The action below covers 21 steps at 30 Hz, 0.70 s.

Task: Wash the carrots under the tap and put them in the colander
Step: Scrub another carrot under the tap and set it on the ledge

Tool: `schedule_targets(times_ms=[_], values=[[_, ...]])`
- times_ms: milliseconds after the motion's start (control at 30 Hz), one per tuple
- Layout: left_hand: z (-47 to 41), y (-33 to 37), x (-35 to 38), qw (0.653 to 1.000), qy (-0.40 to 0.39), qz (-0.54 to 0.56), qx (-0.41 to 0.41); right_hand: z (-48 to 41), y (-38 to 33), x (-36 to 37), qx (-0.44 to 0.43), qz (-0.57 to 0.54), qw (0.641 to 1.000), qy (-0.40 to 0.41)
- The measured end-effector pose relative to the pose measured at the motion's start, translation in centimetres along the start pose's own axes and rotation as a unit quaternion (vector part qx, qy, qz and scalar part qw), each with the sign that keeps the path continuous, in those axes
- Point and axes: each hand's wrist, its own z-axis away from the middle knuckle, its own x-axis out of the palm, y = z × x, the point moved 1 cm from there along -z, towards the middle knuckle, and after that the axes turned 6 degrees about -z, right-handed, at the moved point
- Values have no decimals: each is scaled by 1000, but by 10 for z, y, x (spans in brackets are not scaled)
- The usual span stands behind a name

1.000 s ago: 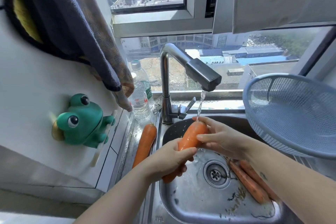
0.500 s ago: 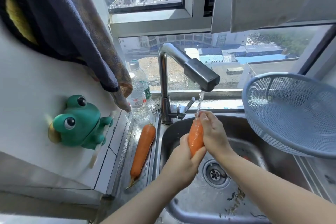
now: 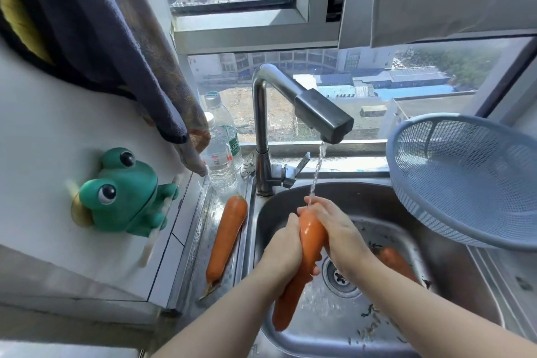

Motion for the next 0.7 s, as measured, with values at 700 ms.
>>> schedule_targets(times_ms=[700], values=[[-4, -10, -13, 979, 0, -106, 174, -12, -8, 20, 102, -197, 974, 39]])
